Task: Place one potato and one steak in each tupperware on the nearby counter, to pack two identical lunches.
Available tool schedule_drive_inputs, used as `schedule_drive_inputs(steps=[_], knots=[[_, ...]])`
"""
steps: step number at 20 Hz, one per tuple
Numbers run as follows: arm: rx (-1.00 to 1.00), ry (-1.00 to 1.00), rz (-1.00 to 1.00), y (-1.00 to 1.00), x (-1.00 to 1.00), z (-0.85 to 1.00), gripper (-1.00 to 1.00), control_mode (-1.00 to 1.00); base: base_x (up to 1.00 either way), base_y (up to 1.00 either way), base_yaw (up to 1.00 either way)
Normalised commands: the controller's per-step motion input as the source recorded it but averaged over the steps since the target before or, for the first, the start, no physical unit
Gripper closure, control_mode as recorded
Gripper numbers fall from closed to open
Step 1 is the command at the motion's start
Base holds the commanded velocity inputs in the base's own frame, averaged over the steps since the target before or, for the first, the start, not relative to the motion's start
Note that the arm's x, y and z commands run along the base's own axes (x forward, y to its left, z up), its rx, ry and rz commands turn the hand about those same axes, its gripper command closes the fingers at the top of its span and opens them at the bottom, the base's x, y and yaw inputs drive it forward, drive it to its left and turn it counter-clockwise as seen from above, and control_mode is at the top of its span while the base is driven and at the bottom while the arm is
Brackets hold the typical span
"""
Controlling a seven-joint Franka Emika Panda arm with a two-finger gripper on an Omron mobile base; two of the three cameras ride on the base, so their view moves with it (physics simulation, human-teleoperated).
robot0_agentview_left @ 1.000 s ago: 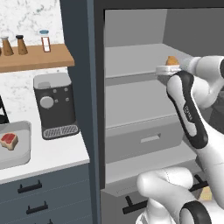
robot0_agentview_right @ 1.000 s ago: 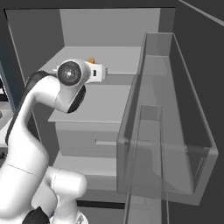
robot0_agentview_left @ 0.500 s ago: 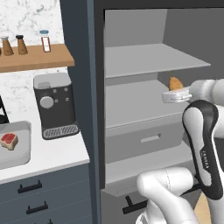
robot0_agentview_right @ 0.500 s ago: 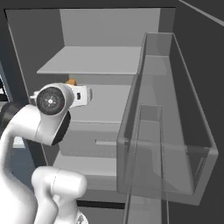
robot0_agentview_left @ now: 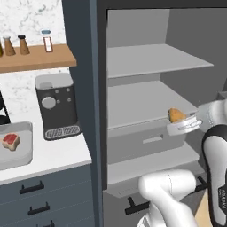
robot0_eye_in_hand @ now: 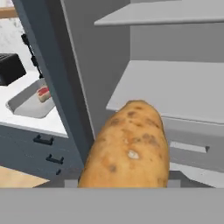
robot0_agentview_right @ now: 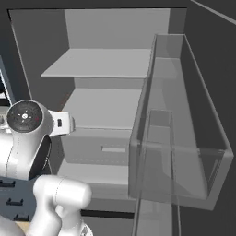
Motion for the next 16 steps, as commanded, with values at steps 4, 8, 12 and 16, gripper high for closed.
schedule_drive_inputs(steps=[4,8,12,16], knots=[[0.00,0.00,0.00,0.00,0.00,0.00,1.00,1.00,-1.00,0.60,0.07],[0.00,0.00,0.00,0.00,0.00,0.00,1.00,1.00,-0.73,0.96,0.07],[0.00,0.00,0.00,0.00,0.00,0.00,1.00,1.00,0.00,1.00,0.01],[0.00,0.00,0.00,0.00,0.00,0.00,1.00,1.00,0.44,1.00,0.00]])
